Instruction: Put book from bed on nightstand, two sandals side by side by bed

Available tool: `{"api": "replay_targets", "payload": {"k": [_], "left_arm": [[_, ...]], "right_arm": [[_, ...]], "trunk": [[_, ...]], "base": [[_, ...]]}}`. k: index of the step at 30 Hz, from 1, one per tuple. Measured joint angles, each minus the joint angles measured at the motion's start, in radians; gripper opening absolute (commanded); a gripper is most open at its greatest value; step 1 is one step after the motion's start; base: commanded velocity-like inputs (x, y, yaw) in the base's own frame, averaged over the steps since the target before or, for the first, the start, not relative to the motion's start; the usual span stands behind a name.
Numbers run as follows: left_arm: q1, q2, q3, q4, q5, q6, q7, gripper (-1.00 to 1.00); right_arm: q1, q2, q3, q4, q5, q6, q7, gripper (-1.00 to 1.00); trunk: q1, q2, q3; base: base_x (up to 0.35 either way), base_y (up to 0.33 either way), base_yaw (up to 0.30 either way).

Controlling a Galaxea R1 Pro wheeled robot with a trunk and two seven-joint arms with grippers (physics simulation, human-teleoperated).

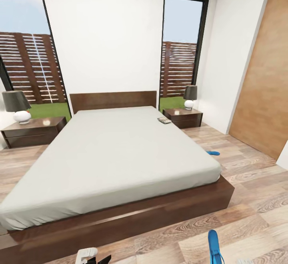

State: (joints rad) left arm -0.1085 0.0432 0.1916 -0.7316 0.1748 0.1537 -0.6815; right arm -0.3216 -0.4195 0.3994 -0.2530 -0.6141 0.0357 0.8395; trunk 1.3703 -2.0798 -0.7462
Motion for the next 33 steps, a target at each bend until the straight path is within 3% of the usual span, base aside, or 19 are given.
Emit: {"api": "replay_targets", "payload": {"k": [9,21,33], "left_arm": [[0.0,0.0,0.0,0.0,0.001,0.0,0.0,1.0],[0.0,0.0,0.0,0.0,0.001,0.0,0.0,1.0],[0.0,0.0,0.0,0.0,0.0,-0.001,0.0,1.0]], "right_arm": [[0.0,0.001,0.002,0.059,0.0,0.0,-0.002,-1.0],[0.0,0.001,0.001,0.066,0.0,0.0,-0.001,-1.0],[0.0,0.001,0.001,0.068,0.0,0.0,-0.001,-1.0]], "trunk": [[-0.034,0.063,0.028],[-0.081,0.147,0.066],[-0.081,0.147,0.066]], "base": [[0.0,0.0,0.0],[0.0,0.0,0.0],[0.0,0.0,-0.046]]}}
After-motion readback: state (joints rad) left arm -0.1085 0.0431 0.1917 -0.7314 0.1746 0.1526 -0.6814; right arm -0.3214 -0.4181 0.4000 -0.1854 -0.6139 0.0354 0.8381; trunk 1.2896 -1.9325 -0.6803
